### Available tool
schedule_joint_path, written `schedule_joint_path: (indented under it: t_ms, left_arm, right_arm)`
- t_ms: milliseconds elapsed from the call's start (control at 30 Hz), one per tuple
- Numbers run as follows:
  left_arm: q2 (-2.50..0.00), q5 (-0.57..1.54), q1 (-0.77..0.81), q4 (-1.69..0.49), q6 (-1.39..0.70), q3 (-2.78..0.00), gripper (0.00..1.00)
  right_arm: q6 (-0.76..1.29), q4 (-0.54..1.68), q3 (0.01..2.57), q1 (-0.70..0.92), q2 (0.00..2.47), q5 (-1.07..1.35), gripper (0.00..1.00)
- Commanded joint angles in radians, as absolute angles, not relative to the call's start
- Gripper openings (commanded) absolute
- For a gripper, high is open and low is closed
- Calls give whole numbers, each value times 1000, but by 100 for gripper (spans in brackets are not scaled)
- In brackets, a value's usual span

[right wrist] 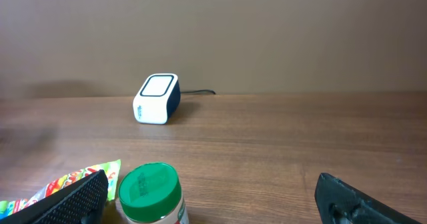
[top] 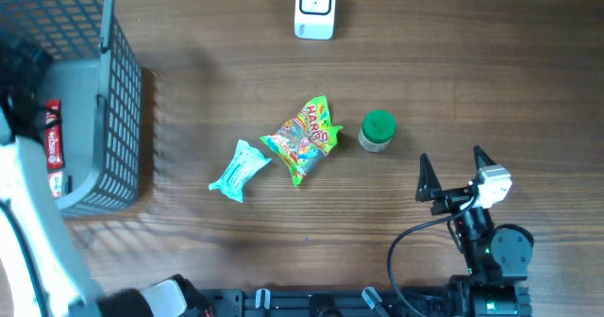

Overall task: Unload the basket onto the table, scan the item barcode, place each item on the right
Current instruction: 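Reach into the basket and grasp the red Nescafe sachet with left gripper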

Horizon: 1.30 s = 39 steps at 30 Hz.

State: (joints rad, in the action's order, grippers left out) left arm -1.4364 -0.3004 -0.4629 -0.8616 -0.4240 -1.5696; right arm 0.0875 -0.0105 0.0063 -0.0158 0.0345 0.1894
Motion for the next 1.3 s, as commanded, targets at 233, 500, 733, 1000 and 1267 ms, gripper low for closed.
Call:
schedule_joint_path:
  t_ms: [233,500,733,1000,1267]
  left_arm:
    - [-1549,-250,-510,-424,-89,-1153,100]
    - [-1665,-70,-599,-108,27,-949,100]
    - [-1824,11,-633,-12,157,-949,100]
    - [-1889,10,-633,99,315,-949,100]
    - [-1927,11,-647,95,265,-949,100]
  right_arm:
    - [79,-14,5,-10,36,179,99]
    - [78,-13,5,-10,36,179,100]
    - [79,-13,5,-10,36,179,100]
    - [79,-13,5,-10,36,179,99]
    - [79,-13,5,-10,36,179,100]
